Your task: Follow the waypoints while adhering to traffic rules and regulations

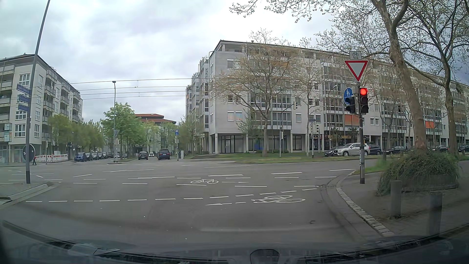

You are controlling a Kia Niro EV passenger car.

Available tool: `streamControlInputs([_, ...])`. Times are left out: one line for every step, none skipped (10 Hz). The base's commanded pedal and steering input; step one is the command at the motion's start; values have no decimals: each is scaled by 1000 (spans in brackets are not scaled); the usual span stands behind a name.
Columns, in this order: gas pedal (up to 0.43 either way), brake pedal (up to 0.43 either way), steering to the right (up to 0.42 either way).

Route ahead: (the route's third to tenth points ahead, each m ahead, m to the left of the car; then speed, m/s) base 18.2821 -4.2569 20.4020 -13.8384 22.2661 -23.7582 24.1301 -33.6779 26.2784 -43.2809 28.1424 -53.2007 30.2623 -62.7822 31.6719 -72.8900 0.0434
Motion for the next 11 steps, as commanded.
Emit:
streamControlInputs([0, 201, 35])
streamControlInputs([0, 213, 35])
streamControlInputs([0, 226, 35])
streamControlInputs([0, 226, 36])
streamControlInputs([0, 232, 36])
streamControlInputs([0, 232, 36])
streamControlInputs([0, 244, 36])
streamControlInputs([0, 244, 36])
streamControlInputs([0, 244, 36])
streamControlInputs([0, 244, 36])
streamControlInputs([0, 244, 36])
